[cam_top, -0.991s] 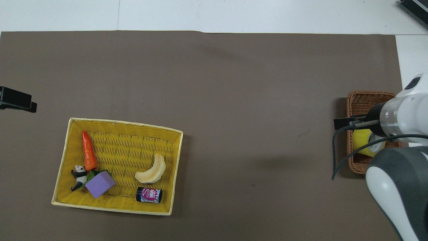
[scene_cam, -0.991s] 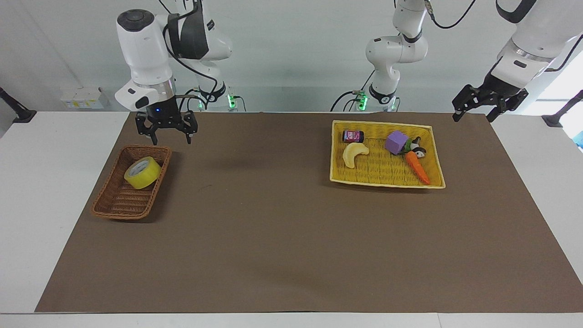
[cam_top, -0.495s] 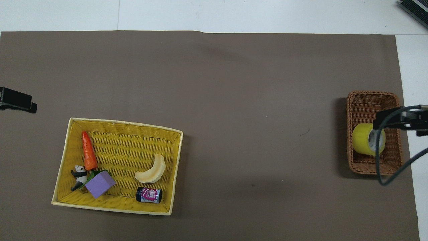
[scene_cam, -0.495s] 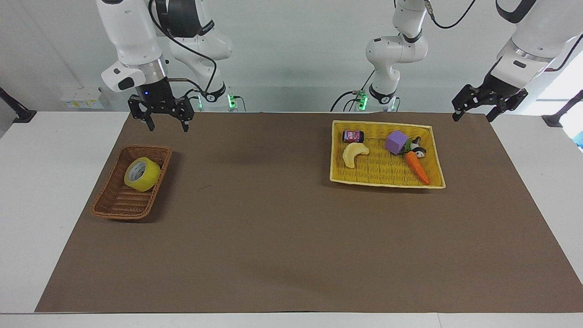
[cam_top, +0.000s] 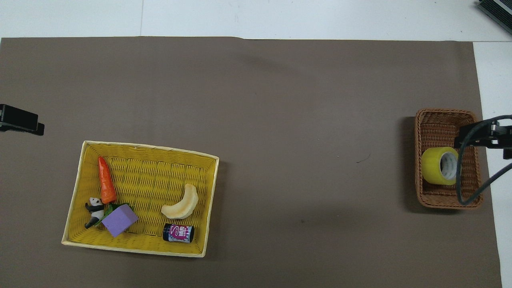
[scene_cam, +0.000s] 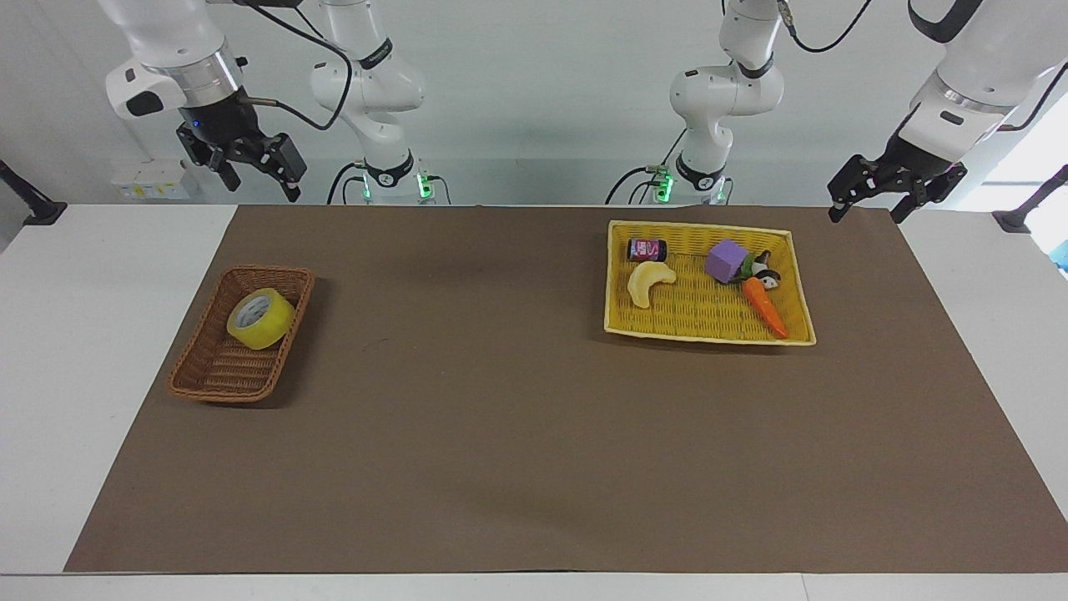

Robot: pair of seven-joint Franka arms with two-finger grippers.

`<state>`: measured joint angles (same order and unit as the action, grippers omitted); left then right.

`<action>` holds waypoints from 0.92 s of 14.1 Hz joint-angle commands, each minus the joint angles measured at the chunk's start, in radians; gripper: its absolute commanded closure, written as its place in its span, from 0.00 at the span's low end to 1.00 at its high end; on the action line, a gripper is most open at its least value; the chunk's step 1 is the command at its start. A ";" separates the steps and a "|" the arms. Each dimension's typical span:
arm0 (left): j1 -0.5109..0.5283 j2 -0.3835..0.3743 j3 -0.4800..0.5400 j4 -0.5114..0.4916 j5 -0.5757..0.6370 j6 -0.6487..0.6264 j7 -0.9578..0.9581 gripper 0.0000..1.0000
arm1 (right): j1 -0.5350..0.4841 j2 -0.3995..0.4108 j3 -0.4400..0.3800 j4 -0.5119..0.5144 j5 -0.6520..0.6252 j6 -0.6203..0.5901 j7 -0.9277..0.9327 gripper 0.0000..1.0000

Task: Move tape to another basket

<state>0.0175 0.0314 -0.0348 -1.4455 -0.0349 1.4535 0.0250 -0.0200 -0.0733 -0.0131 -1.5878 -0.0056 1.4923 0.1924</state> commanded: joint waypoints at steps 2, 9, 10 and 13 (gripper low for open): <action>0.006 -0.016 -0.005 -0.015 0.015 -0.010 -0.007 0.00 | -0.015 -0.004 0.004 0.044 -0.005 -0.001 -0.085 0.00; 0.006 -0.016 -0.005 -0.015 0.015 -0.010 -0.007 0.00 | -0.004 -0.019 0.013 0.037 -0.048 -0.044 -0.114 0.00; 0.006 -0.016 -0.005 -0.015 0.015 -0.010 -0.007 0.00 | -0.006 -0.019 0.015 0.037 -0.047 -0.043 -0.113 0.00; 0.006 -0.016 -0.005 -0.015 0.015 -0.010 -0.007 0.00 | -0.008 -0.017 0.013 0.040 -0.045 -0.053 -0.117 0.00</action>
